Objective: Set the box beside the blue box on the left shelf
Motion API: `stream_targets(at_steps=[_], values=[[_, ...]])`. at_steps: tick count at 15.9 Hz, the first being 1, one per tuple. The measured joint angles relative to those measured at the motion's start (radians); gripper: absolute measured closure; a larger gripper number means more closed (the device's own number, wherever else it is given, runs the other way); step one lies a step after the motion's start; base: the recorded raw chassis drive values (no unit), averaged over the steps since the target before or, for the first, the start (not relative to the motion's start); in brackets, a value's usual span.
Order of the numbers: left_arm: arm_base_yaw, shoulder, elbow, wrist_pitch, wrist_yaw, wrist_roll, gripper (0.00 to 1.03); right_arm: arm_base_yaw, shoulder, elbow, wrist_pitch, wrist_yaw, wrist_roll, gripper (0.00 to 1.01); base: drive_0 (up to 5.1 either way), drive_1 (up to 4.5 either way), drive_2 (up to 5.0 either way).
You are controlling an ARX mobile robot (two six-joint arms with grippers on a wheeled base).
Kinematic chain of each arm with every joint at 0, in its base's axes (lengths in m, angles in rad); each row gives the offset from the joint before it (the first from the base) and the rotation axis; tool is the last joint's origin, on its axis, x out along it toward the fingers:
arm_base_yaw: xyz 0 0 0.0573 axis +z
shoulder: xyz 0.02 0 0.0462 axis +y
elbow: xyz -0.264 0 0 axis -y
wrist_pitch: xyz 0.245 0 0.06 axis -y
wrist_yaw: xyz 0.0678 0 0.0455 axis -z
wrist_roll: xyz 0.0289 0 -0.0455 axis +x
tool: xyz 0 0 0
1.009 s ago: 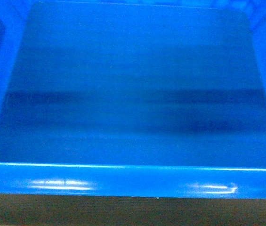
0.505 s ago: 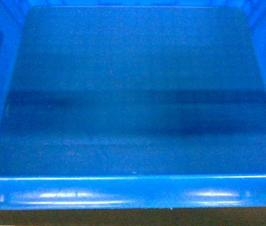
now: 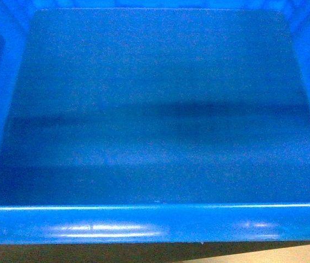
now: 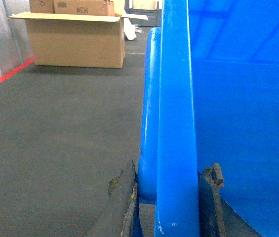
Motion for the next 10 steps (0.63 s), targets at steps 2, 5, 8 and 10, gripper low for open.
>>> stream_targets(at_steps=[2,5,8,10], values=[[0.000,0.000,0.000,0.001,-0.001,0.000,0.85,0.000,0.000,0.000,0.001,0.002,0.000,0.79,0.0,0.00,0.0],[0.000,0.000,0.000,0.000,-0.001,0.000,0.85,0.000,0.000,0.000,0.000,0.002,0.000,0.79,0.0,0.00,0.0],[0.000,0.000,0.000,0.000,-0.001,0.000,0.85,0.000,0.000,0.000,0.000,0.002,-0.001,0.79,0.0,0.00,0.0],[0.000,0.000,0.000,0.000,-0.001,0.000,0.85,0.000,0.000,0.000,0.000,0.002,-0.001,0.79,0.0,0.00,0.0]])
